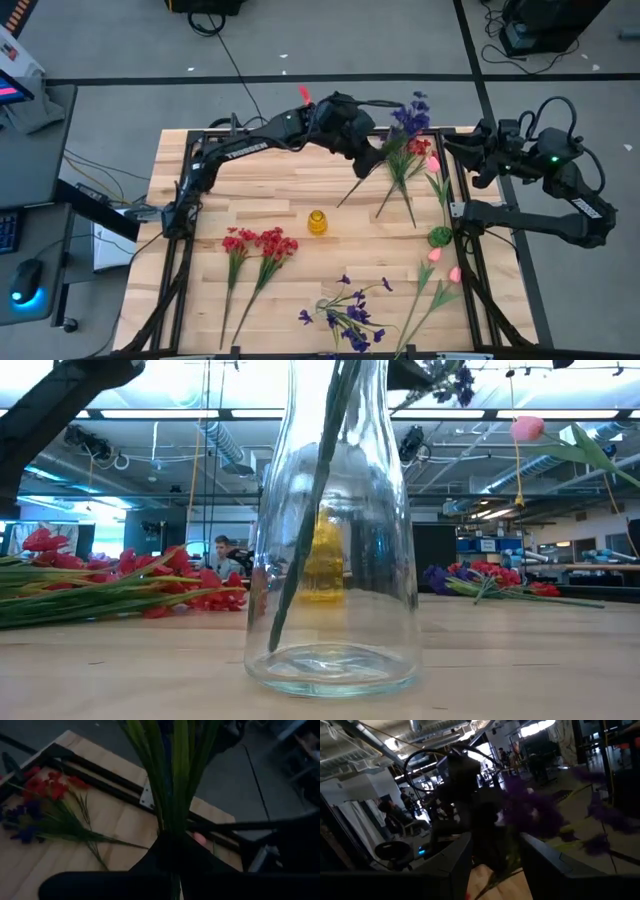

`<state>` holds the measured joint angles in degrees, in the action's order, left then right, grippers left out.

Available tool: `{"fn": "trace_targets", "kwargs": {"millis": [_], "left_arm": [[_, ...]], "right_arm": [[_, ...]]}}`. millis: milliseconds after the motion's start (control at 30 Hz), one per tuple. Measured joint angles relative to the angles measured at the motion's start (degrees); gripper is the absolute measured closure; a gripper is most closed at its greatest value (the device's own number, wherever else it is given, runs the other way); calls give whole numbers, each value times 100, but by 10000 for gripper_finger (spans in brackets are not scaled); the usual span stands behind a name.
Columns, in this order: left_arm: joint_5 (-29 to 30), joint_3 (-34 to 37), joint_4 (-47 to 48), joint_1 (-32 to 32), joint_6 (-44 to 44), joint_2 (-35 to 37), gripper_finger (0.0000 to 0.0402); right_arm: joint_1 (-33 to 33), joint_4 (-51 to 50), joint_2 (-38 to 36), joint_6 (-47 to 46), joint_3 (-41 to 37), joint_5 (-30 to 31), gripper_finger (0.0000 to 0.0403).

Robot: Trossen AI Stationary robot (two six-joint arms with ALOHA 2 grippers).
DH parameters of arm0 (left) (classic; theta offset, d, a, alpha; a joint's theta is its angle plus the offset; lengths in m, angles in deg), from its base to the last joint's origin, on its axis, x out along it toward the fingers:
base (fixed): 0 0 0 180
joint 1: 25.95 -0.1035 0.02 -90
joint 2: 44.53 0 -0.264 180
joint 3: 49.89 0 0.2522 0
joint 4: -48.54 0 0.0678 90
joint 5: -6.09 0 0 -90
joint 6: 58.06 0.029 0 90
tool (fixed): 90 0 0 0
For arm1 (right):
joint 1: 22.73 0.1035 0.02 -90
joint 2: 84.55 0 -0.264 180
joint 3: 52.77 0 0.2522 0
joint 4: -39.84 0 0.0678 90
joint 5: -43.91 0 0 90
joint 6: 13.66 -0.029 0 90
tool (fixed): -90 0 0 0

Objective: Sort flowers into vase by color
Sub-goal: Put the left purple flower into the yellow vase

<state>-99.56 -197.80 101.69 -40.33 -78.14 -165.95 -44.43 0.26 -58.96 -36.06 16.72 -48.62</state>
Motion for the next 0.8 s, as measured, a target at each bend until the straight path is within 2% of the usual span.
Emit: {"fn": "trace_targets", "kwargs": {"millis": [367,733,800], "left_arm": [[388,31,716,26,1437,880,386],[373,64,970,-23,1898,1554,386],[407,63,1337,-44,1974,1763,386]], "right_arm": [[-20,99,2,-189,0,343,232],[-20,429,0,-482,0,487,232],[-20,430,0,-501,0,510,232]]}}
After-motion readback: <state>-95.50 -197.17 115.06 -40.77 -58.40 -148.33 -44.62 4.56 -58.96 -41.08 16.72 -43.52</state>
